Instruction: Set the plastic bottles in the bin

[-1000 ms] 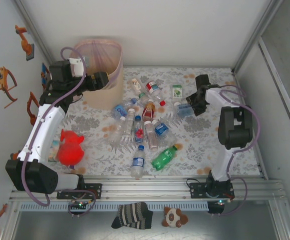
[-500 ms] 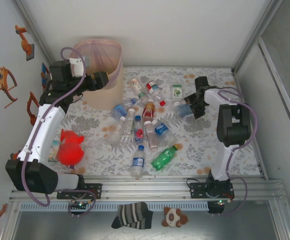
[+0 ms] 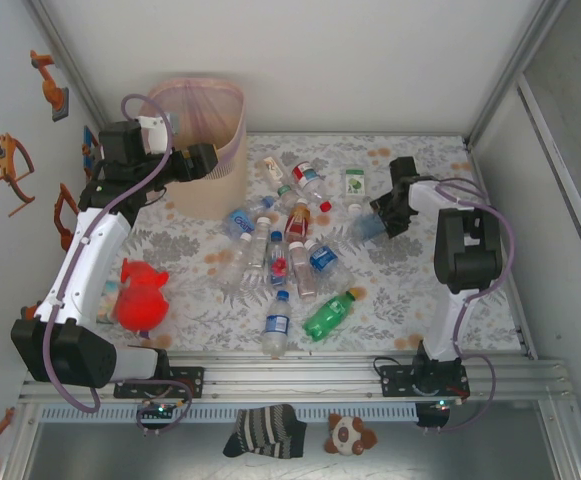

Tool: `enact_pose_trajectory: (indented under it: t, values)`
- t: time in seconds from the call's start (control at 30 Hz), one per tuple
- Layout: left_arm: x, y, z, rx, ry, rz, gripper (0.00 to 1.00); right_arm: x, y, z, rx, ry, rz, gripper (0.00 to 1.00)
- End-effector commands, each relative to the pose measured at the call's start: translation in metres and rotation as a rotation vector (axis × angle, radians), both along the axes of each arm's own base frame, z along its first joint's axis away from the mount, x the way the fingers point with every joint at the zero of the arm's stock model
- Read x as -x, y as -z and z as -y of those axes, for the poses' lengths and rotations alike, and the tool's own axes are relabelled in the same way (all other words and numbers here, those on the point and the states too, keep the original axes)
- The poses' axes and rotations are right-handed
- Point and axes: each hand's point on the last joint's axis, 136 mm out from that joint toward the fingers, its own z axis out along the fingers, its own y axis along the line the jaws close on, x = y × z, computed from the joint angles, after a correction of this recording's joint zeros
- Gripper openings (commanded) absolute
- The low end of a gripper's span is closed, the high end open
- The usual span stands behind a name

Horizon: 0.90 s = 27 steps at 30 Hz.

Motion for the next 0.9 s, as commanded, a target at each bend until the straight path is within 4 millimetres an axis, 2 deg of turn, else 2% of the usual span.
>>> enact_pose_trajectory:
  t: [0.0, 0.13, 0.23, 0.47, 0.63, 0.87]
  values:
    - [0.003, -0.014, 0.008, 0.031, 0.038, 0.036, 0.81, 0.003, -0.026, 0.012, 0.040, 0.029, 0.047, 0.61]
    - [0.005, -0.018, 0.013, 0.037, 0.066, 0.054, 0.81, 0.006, -0.050, 0.019, 0.088, 0.003, 0.102, 0.59]
    - [0.007, -0.021, 0.017, 0.048, 0.086, 0.070, 0.81, 0.005, -0.075, 0.022, 0.119, -0.038, 0.180, 0.55]
    - [0.010, -0.031, 0.034, 0.088, 0.164, 0.115, 0.81, -0.004, -0.147, 0.018, 0.169, -0.186, 0.452, 0.45]
    - [0.014, -0.036, 0.050, 0.104, 0.227, 0.135, 0.81, -0.010, -0.210, -0.013, 0.125, -0.385, 0.761, 0.45]
    - [0.036, -0.053, 0.088, 0.138, 0.401, 0.210, 0.81, 0.005, -0.304, -0.062, 0.057, -0.651, 1.160, 0.42]
